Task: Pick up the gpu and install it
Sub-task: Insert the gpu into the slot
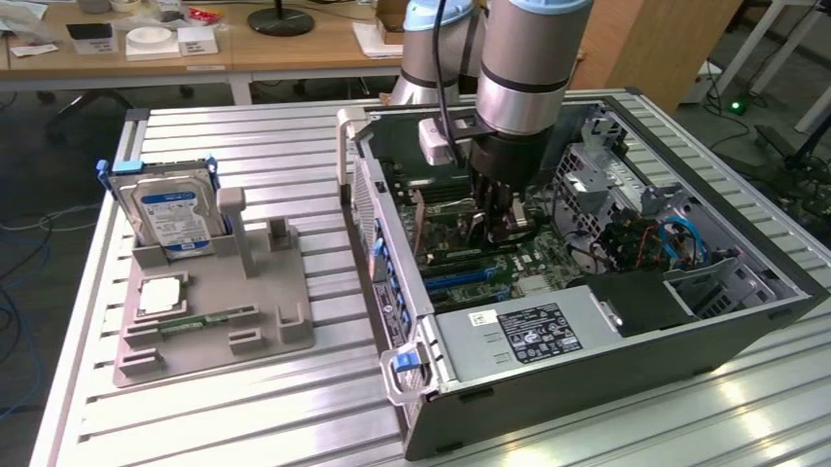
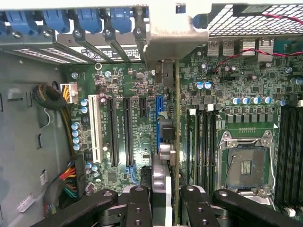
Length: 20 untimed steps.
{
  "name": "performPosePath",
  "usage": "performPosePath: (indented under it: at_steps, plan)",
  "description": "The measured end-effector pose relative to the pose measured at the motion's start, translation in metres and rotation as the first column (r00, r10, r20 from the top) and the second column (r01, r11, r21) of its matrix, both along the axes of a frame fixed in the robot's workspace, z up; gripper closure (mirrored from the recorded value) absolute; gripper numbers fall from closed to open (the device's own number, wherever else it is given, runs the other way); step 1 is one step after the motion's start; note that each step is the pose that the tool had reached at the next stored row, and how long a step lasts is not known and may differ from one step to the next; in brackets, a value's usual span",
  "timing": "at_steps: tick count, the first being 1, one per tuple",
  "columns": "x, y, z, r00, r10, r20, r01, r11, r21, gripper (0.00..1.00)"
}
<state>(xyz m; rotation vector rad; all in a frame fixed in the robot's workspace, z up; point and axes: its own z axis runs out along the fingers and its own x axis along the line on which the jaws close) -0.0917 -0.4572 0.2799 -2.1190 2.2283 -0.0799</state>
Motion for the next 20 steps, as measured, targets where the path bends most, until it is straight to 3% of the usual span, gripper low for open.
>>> performPosePath:
  at_steps: [8,20]
  plan:
    - [-0.001,-0.0002,-0.0051,1.0,0.0,0.0,0.0,1.0,0.0001,0.72]
    - [-0.001,-0.0003,-0.0264,1.0,0.0,0.0,0.0,1.0,0.0001,0.72]
